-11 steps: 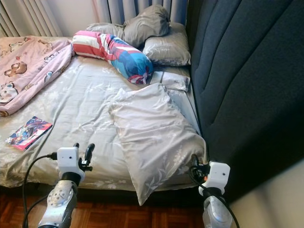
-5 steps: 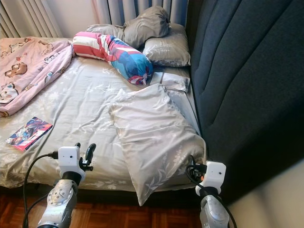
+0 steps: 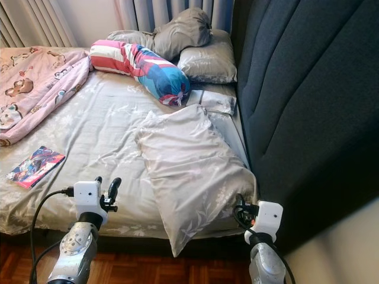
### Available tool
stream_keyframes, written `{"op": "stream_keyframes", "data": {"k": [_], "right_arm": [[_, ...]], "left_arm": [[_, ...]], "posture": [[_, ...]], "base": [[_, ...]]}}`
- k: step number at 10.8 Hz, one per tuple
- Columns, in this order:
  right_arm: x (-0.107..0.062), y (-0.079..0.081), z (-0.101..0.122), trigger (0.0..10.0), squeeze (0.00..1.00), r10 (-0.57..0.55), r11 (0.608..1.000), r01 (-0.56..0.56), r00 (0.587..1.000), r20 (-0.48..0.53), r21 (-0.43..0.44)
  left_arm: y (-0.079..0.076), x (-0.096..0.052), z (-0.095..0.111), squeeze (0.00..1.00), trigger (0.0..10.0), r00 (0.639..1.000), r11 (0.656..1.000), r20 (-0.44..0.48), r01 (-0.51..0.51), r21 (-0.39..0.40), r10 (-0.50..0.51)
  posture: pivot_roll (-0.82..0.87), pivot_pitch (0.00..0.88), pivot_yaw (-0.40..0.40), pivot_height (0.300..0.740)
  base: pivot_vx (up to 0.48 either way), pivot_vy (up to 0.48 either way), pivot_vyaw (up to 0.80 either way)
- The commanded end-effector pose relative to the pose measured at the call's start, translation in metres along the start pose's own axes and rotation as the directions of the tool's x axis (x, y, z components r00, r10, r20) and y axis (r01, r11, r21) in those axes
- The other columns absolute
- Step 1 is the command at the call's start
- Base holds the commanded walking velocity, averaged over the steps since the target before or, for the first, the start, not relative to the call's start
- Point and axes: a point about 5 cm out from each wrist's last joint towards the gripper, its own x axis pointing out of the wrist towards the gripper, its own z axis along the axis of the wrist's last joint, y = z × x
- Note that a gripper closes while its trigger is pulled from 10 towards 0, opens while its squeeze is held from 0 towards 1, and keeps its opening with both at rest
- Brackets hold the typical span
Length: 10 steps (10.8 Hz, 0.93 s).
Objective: Clean up the room
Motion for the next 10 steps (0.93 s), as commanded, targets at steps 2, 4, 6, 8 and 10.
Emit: {"op": "stream_keyframes", "data": {"k": [2,4,6,8,10], "right_arm": [[0.001,-0.004,0.004,10.0,0.00,-0.001,0.999,0.001,1.000,0.006,-0.038],[0.001,-0.004,0.004,10.0,0.00,0.008,1.000,-0.008,1.000,0.002,-0.017],[0.002,-0.004,0.004,10.0,0.00,0.009,1.000,-0.009,1.000,0.002,-0.009],[0.002,-0.004,0.004,10.0,0.00,-0.001,1.000,0.001,1.000,0.003,0.003],[0.002,-0.004,0.003,10.0,0.00,-0.008,1.000,0.008,1.000,-0.006,0.011]], "left_arm": [[0.002,0.003,0.003,0.00,10.0,1.000,1.000,-0.002,-0.018,-0.018,0.018],[0.000,0.005,0.004,0.00,10.0,1.000,1.000,0.004,-0.016,-0.024,0.016],[-0.001,0.008,0.006,0.00,10.0,1.000,1.000,0.008,-0.009,-0.026,0.009],[-0.003,0.011,0.006,0.00,10.0,1.000,0.999,-0.005,0.020,-0.027,-0.020],[-0.005,0.013,0.009,0.00,10.0,0.999,0.998,-0.002,0.049,-0.036,-0.049]], "posture": [[0.05,0.092,-0.039,0.740],[0.05,0.091,-0.040,0.740],[0.05,0.091,-0.041,0.740],[0.04,0.091,-0.040,0.740],[0.05,0.093,-0.038,0.740]], "base": [[0.384,0.000,0.40],[0.433,0.000,0.40],[0.418,0.000,0.00],[0.199,0.000,0.00],[0.000,0.000,0.00]]}}
